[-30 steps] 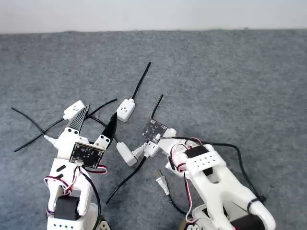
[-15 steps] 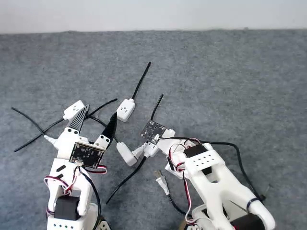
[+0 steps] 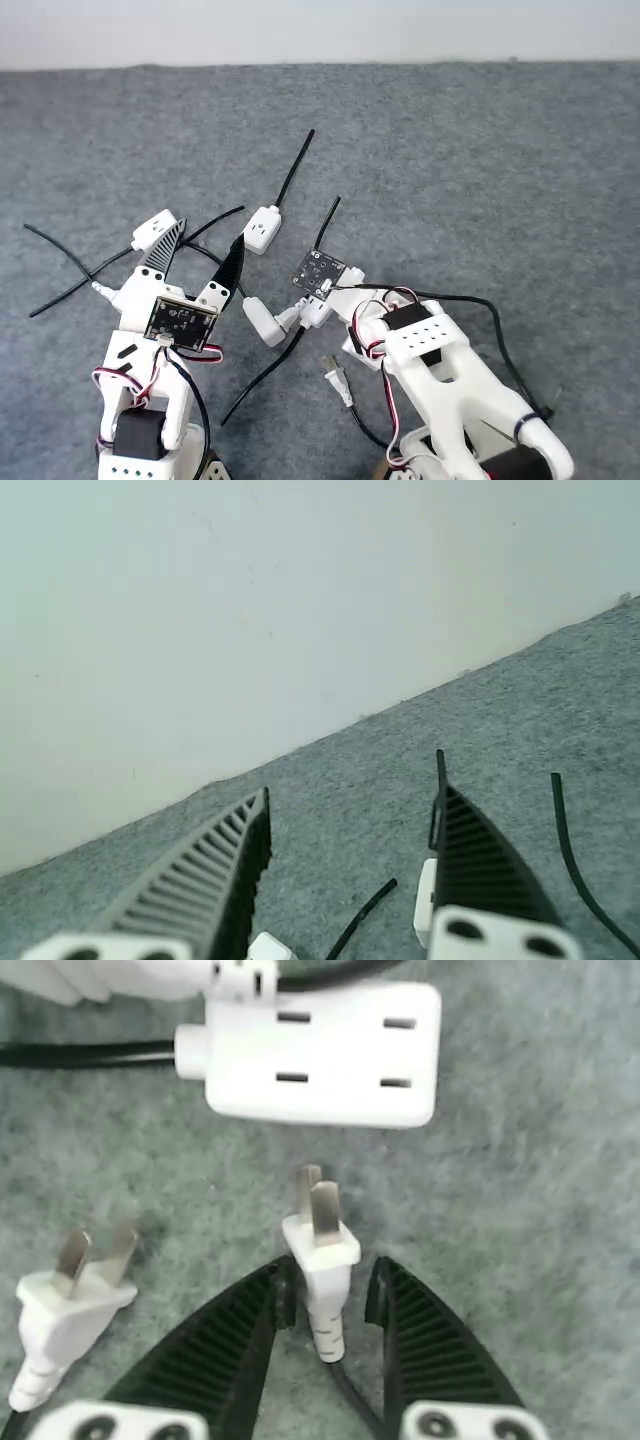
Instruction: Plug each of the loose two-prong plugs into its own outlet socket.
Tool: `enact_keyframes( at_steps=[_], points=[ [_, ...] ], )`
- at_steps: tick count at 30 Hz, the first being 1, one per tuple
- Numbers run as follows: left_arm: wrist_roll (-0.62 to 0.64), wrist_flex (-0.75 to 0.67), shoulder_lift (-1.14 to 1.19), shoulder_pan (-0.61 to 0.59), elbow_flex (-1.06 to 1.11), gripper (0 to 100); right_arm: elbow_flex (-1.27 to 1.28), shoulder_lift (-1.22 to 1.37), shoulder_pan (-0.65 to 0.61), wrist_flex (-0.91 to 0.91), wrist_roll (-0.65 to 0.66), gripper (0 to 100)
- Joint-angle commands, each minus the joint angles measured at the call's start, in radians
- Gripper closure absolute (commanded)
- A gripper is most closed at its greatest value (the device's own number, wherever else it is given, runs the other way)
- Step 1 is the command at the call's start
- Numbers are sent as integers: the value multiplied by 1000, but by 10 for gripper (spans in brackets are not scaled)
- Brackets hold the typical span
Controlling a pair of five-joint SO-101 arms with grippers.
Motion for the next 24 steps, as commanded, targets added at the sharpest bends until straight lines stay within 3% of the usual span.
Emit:
enact_keyframes(
  at_steps=[1,6,10,24],
  points=[
    [6,-29,-11,0,-12,740,-11,16,-12,-19,-6,867],
    [6,-29,-11,0,-12,740,-95,145,-8,16,-8,870],
    [6,-29,-11,-3,-13,740,-157,219,-10,47,-8,991],
    [6,-26,-11,3,-15,740,-166,156,-15,65,-6,989]
  ],
)
